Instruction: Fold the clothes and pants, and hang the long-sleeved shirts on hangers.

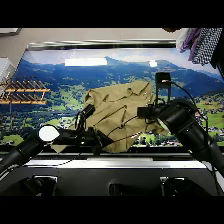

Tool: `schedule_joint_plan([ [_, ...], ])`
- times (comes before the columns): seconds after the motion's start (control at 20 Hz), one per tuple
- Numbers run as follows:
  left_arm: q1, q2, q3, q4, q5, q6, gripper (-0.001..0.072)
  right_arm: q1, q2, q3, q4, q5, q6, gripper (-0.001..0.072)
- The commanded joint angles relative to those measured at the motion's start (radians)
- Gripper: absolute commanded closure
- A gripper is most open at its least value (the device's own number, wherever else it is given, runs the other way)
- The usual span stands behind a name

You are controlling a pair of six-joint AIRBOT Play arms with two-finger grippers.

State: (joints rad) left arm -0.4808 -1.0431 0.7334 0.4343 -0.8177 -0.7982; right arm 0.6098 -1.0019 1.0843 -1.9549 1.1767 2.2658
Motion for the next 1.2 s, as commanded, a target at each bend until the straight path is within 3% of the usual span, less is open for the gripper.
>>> schedule_joint_plan([
  [0.0, 0.0, -0.034, 0.001, -0.061, 0.016, 0.045, 0.0693, 0.0, 0.001, 0.0, 0.011, 0.0, -0.003, 0.069],
  [0.2, -0.001, -0.077, 0.001, -0.167, 0.026, 0.121, 0.0693, 0.0, 0.001, 0.0, 0.016, 0.002, -0.003, 0.069],
  [0.45, -0.001, -0.087, 0.001, -0.173, 0.026, 0.13, 0.0692, 0.0, 0.0, 0.0, 0.016, 0.002, 0.002, 0.0677],
  [0.6, -0.001, -0.087, 0.001, -0.173, 0.026, 0.13, 0.0692, 0.0, 0.001, 0.001, 0.015, 0.004, 0.034, 0.0379],
  [0.95, 0.0, -0.087, 0.001, -0.173, 0.026, 0.131, 0.0692, -0.089, 0.11, 0.06, 0.003, 0.145, 0.225, 0.0292],
  [1.05, 0.0, -0.087, 0.001, -0.173, 0.025, 0.138, 0.0692, -0.259, 0.131, 0.106, 0.106, 0.142, 0.163, 0.0291],
  [1.15, -0.001, -0.087, 0.001, -0.173, 0.023, 0.142, 0.0691, -0.475, 0.121, 0.128, 0.285, 0.119, -0.055, 0.0292],
])
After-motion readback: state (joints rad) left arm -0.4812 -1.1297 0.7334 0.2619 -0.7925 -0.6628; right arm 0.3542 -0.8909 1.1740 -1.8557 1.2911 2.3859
